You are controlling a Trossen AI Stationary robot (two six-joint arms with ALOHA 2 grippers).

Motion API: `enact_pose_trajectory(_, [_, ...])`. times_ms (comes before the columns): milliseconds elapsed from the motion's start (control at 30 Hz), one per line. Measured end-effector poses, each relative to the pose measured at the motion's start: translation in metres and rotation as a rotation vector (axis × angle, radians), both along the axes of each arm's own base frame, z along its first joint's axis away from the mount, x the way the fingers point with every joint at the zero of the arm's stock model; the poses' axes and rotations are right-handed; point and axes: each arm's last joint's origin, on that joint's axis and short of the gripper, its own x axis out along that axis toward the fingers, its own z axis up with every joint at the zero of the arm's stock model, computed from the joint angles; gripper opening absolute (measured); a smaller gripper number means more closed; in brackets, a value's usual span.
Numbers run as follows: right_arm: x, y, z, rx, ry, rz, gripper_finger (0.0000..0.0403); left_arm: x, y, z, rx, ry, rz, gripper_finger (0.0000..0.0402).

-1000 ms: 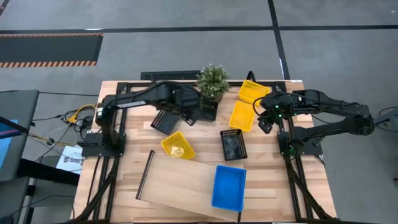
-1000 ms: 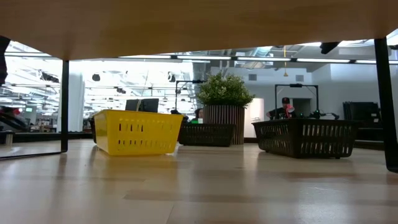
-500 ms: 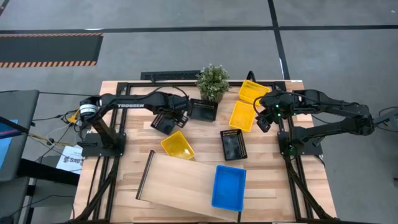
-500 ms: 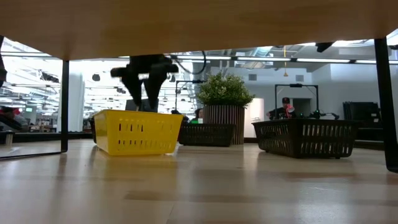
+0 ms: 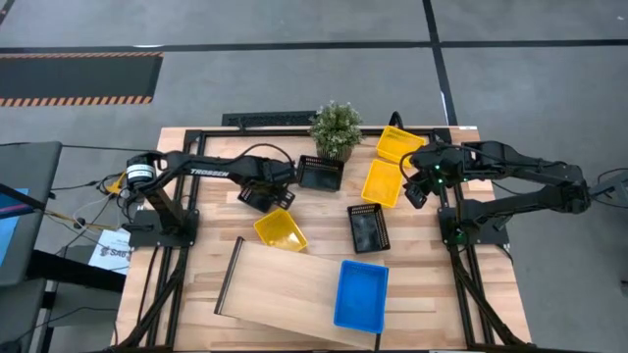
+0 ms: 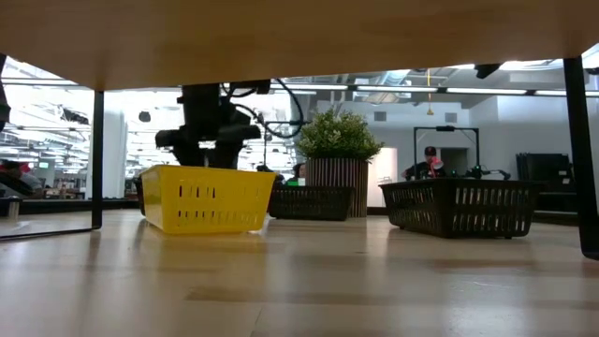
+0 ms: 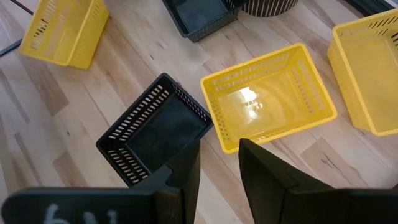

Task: Stack baskets on shelf by color
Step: Put the left black bin on the shelf

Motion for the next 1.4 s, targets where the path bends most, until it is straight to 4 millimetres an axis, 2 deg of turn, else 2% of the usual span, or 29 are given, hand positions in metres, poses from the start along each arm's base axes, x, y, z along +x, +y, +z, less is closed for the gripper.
enact_pose_trajectory(100, [0.0, 0.0, 0.0, 0.0, 0.0, 0.0, 0.0134, -0.003, -0.001, -0.006, -0.004, 0.005, 0.013, 0.0222])
enact_pose_trajectory(200, [0.0, 0.0, 0.0, 0.0, 0.0, 0.0, 0.0135, -0.005, -0.002, -0.009, -0.015, 0.008, 0.025, 0.0189])
enact_pose_trajectory(500, [0.0, 0.0, 0.0, 0.0, -0.001, 0.0, 0.0134, -0.004, 0.002, -0.008, -0.002, 0.005, 0.019, 0.0015])
enact_pose_trajectory(700, [0.0, 0.0, 0.0, 0.0, -0.001, 0.0, 0.0135, 0.002, 0.004, 0.011, 0.017, 0.011, 0.027, 0.0002])
enact_pose_trajectory(833, [0.0, 0.0, 0.0, 0.0, 0.0, 0.001, 0.0134, 0.006, 0.002, 0.047, 0.022, 0.038, 0.034, 0.0001])
enact_pose_trajectory(967, [0.0, 0.0, 0.0, -0.001, 0.0, 0.002, 0.0134, 0.006, -0.012, 0.103, 0.048, 0.053, 0.03, 0.0])
enact_pose_trajectory(1067, [0.0, 0.0, 0.0, -0.008, 0.003, 0.013, 0.0134, 0.003, -0.03, 0.148, 0.049, 0.019, 0.07, 0.0])
enact_pose_trajectory(1167, [0.0, 0.0, 0.0, -0.013, 0.005, 0.021, 0.0134, -0.003, -0.059, 0.188, 0.033, -0.067, 0.122, 0.0])
enact_pose_trajectory(1233, [0.0, 0.0, 0.0, -0.014, 0.005, 0.023, 0.0134, -0.006, -0.082, 0.208, 0.014, -0.146, 0.154, 0.0])
enact_pose_trajectory(1400, [0.0, 0.0, 0.0, -0.033, 0.012, 0.051, 0.0134, -0.009, -0.139, 0.231, -0.084, -0.335, 0.212, 0.0])
